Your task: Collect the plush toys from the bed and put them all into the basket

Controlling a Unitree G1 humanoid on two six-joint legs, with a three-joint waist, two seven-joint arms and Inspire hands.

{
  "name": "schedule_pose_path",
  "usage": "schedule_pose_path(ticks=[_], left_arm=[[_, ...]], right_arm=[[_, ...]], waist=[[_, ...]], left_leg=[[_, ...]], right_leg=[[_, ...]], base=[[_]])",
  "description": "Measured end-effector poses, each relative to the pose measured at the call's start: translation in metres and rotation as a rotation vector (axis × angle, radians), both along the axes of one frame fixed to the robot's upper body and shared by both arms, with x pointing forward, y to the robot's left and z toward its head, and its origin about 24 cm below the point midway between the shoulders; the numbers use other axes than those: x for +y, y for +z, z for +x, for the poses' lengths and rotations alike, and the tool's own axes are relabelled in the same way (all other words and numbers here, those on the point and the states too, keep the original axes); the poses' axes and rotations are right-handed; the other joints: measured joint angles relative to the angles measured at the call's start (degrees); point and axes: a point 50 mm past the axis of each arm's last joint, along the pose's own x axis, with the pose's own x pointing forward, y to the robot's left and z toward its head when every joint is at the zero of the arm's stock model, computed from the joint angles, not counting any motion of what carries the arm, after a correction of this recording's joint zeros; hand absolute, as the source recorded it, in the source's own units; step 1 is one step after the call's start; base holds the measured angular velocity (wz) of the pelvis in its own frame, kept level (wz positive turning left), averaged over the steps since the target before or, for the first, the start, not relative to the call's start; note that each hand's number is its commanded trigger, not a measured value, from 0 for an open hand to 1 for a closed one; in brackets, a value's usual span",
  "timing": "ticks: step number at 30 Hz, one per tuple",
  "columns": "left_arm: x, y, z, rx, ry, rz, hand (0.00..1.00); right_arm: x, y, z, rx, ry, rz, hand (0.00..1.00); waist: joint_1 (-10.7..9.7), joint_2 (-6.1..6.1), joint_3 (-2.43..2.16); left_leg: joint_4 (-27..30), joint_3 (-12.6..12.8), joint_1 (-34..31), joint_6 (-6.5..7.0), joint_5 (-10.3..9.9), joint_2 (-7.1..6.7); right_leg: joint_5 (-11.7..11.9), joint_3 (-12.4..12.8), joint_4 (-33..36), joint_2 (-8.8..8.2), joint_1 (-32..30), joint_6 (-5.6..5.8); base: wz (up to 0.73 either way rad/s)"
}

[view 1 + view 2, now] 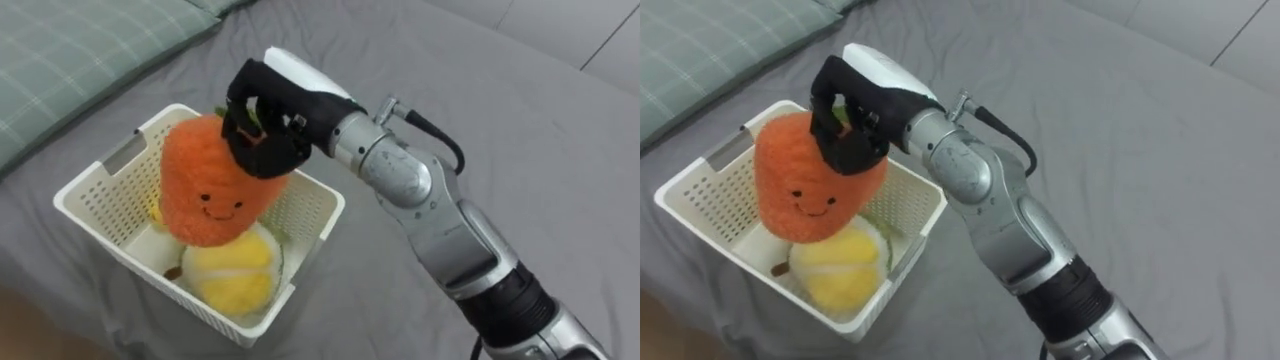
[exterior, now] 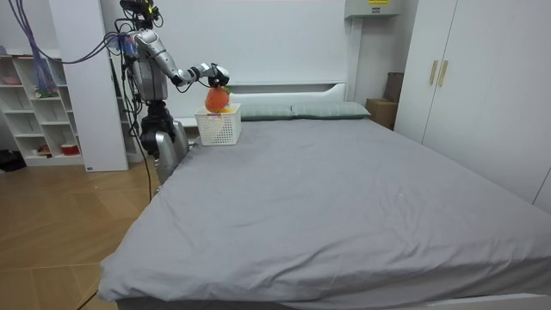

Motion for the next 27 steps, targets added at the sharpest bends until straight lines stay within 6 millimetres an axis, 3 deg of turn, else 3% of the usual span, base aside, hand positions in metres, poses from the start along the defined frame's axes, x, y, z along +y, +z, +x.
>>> schedule_pose_path(ticks=[8,18,27], left_arm=[[0.001,0.001,0.001,0.014,-0.02,0.012,0.0],[0.001,0.003,0.011,-0.007,-0.041,0.023,0.0],[0.001,0.004,0.012,-0.008,-0.041,0.025,0.0]], right_arm=[[0.006,-0.017,0.001,0.073,0.008,-0.026,0.0],[0.005,-0.019,0.002,0.074,0.004,-0.03,0.0],[-0.008,-0.034,0.007,0.107,-0.05,-0.075,0.0]], waist=[[0.4,-0.06,-0.01],[0.2,-0.68,-0.21],[-0.7,-1.04,-0.27]], left_leg=[[0.7,-0.9,-1.2,-0.04,0.0,-0.3],[0.9,-1.6,-1.7,0.11,0.1,-0.71],[0.9,-1.4,-1.6,0.21,0.2,-0.75]], right_leg=[[0.0,-0.7,0.0,-0.21,-0.2,0.05],[-0.1,-1.3,0.0,-0.44,-0.3,0.11],[-0.1,-1.1,0.1,-0.42,-0.2,0.15]], base=[[0.06],[0.03],[0.0]])
